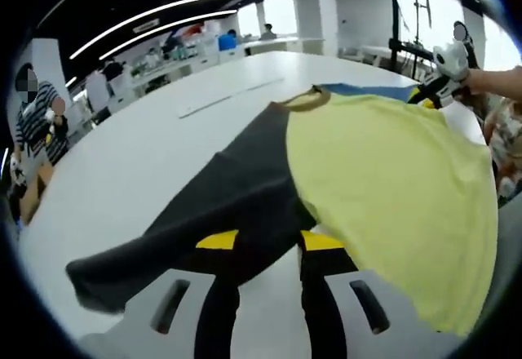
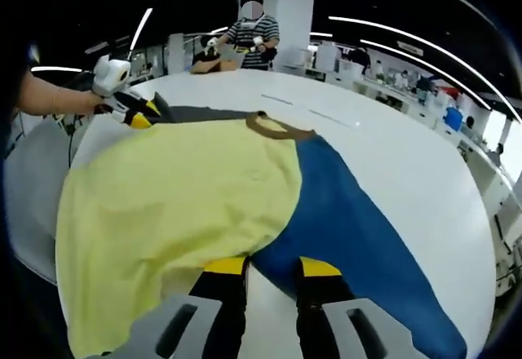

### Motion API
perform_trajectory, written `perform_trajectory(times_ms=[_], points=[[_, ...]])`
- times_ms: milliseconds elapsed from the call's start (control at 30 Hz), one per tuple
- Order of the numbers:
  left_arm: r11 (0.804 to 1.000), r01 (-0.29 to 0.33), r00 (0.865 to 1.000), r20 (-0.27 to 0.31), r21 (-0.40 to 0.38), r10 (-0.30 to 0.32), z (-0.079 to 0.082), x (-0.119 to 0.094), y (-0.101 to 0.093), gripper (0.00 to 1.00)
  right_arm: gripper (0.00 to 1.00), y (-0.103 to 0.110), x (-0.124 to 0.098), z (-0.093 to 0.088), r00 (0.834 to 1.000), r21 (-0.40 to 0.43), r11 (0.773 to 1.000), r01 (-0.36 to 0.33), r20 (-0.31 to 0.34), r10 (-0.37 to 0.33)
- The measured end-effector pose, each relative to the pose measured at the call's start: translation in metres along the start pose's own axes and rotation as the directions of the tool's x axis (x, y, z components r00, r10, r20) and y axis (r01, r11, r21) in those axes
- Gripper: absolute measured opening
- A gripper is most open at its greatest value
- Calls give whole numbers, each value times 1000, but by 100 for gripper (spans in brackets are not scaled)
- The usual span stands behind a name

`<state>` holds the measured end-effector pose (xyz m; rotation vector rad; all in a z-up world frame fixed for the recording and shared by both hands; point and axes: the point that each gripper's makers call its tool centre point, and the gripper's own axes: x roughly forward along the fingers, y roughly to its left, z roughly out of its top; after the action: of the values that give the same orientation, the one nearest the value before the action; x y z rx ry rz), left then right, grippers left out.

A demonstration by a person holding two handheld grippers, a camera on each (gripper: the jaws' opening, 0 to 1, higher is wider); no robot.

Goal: Fold the garment on the visible template until the final outline fits inside the template.

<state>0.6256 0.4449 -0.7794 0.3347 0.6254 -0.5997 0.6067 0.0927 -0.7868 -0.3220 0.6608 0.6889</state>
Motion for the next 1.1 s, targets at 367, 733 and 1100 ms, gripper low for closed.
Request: perform_trajectory(times_ms=[367, 733, 1100], points=[[999, 21, 1000, 11, 29, -22, 7, 9, -8, 21, 5, -2, 1, 1, 1000, 1, 1000, 10, 2, -10], [998, -17, 1000, -18, 60, 18, 6, 12, 2, 1, 0, -11, 1, 0, 998, 27, 998, 58, 2, -58], [997, -44, 999, -20, 59, 45, 12, 20, 13, 1, 0, -33, 3, 1, 991, 43, 990, 133, -13, -132]])
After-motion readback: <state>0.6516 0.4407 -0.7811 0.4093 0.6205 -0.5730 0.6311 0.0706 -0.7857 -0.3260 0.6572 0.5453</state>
